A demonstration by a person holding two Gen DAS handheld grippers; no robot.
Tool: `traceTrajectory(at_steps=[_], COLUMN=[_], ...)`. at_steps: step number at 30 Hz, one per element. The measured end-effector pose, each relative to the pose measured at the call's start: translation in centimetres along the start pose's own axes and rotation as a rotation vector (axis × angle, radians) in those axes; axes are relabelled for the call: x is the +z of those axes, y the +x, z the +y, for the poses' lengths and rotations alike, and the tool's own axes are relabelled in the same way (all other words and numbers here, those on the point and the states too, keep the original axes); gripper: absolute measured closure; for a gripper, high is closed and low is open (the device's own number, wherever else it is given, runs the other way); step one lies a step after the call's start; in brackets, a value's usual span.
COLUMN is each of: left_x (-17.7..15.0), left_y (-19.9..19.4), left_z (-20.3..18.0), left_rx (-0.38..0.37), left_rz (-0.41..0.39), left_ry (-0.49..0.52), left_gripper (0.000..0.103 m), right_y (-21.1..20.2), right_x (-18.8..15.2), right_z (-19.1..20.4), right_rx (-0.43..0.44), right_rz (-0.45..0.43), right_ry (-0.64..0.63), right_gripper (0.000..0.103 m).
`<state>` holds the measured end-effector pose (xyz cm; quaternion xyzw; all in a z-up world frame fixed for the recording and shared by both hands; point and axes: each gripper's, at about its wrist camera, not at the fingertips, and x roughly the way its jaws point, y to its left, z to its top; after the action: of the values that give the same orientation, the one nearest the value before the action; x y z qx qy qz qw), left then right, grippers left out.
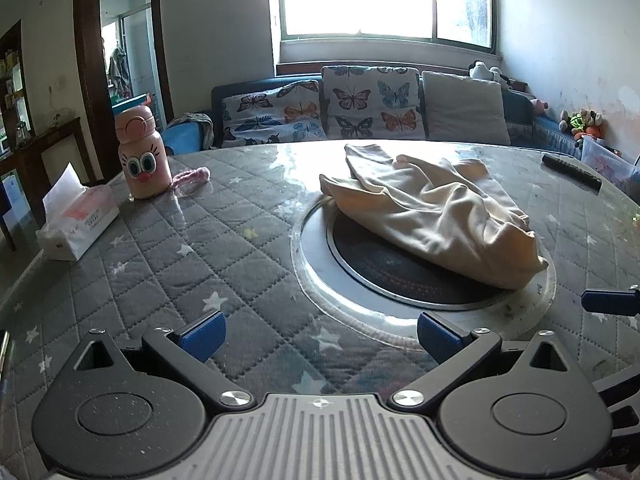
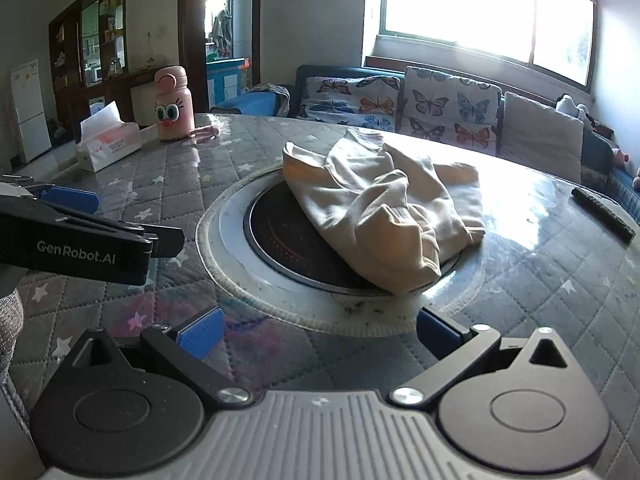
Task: Fold clothes
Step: 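Approach the cream garment with both tools held open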
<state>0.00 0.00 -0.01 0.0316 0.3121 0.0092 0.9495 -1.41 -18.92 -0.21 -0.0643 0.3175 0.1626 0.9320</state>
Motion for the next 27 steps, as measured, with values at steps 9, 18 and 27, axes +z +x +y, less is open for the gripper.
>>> traceTrajectory(at_steps=[9, 18, 27], left_x=[-0.07, -0.14, 0.42], left_y=[0.03, 0.06, 0.90], left_z=[-0.01, -0.03, -0.79], left_rx=[-0.023, -0.047, -0.060], left_rz=[0.032, 0.064, 0.075], left_ry=[-0.019, -0.037, -0.016], left_gripper=[0.000, 0.000, 0.000], right_y=[-0.32, -0.15, 0.29], right_x=[-0.35, -0.09, 0.25], right_z=[0.29, 0.54, -0.03], right_rx=[-0.001, -0.006, -0.012], right_rz=[0.040, 0.056, 0.068], right_ry=[-0.022, -0.034, -0.020], right_gripper=[0.000, 0.000, 0.000])
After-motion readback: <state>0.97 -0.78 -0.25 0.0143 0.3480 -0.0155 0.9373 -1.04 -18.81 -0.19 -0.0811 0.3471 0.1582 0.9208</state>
